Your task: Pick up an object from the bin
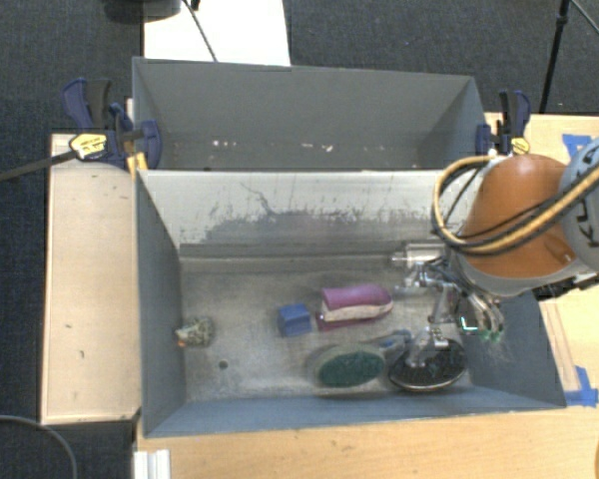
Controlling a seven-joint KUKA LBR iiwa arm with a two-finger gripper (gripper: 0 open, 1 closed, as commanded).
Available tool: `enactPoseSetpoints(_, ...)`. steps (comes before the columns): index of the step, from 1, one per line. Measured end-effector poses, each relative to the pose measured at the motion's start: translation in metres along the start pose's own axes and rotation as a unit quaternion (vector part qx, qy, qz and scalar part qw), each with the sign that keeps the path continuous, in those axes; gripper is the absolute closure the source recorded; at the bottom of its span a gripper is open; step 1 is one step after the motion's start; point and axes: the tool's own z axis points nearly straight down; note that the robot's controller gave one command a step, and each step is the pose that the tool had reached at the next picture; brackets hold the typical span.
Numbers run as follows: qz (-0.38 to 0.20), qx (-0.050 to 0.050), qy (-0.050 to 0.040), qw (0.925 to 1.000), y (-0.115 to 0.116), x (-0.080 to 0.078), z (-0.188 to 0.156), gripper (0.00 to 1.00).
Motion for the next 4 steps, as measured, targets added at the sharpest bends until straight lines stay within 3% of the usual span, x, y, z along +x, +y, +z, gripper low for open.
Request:
enactPoseSetpoints(1,0.014,-0.001,-0.0053,0.9999,0.035,-0.017,0.056,0.0)
enactPoseSetpoints(2,0.013,0.0,-0.0072,0.9999,0.033,-0.018,0.053,1.0)
enactPoseSetpoints(3,0.011,0.001,-0.0076,0.9999,0.007,-0.009,-0.062,1.0)
enactPoseSetpoints(4,-0.102,0.002,-0.0091,0.9947,-0.014,-0.057,-0.215,1.0)
